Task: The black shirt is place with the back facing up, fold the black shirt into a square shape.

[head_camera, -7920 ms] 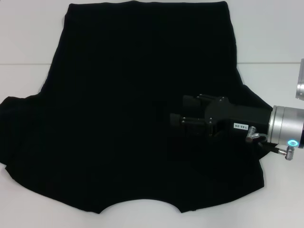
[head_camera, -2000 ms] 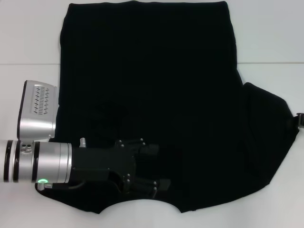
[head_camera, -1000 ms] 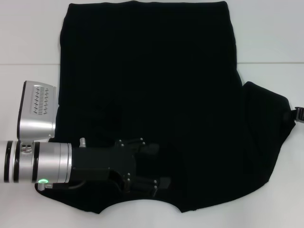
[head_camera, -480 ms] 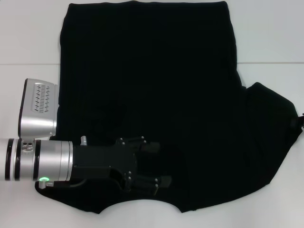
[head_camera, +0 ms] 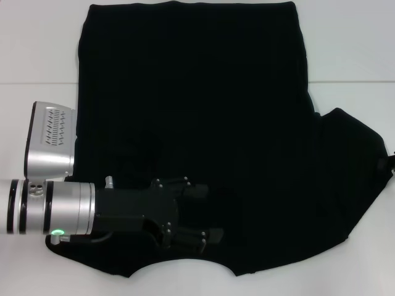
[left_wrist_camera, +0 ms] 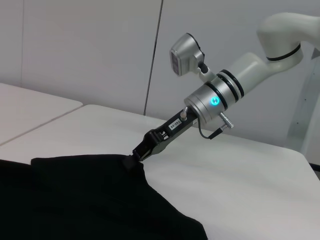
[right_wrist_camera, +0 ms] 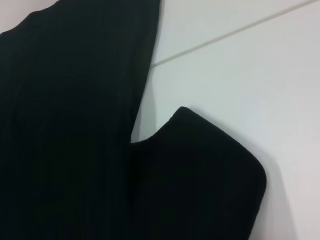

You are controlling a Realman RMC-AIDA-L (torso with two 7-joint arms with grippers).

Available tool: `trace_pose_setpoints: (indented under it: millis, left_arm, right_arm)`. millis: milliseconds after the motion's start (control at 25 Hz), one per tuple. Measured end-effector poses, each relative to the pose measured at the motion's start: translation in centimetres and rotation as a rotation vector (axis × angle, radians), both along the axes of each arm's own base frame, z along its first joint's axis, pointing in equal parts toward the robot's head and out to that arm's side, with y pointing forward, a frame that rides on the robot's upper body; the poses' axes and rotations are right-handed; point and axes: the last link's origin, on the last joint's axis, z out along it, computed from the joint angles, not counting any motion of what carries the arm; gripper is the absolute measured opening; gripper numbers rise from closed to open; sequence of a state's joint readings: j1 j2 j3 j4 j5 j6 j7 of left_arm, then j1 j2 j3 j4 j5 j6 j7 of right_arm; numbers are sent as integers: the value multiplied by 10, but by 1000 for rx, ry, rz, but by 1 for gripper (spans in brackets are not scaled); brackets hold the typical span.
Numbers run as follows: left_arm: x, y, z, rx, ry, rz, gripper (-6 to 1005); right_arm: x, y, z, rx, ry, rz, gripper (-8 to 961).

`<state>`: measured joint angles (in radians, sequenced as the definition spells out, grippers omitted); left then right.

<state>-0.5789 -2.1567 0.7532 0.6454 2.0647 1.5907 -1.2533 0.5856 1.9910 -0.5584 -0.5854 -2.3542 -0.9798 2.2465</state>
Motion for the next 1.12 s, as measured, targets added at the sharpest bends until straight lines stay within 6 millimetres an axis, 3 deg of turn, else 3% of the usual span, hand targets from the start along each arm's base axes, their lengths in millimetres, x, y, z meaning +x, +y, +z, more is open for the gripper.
trace_pose_setpoints:
  millis: [280,520,800,1120]
  left_arm:
    - [1,0,0,-1,1,-3,907]
    - [3,2,0,-2,1,-9,902]
    - [3,2,0,-4,3,-11,896]
    - [1,2,1,2,2,-5,889]
  right_arm:
    - [-6,4,2,11,10,24,11]
    - [-40,20,-4,-27,53,153,12]
    - [-102,36,-48,-222,29,324,32]
    - [-124,32,-74,-336,6,336,85]
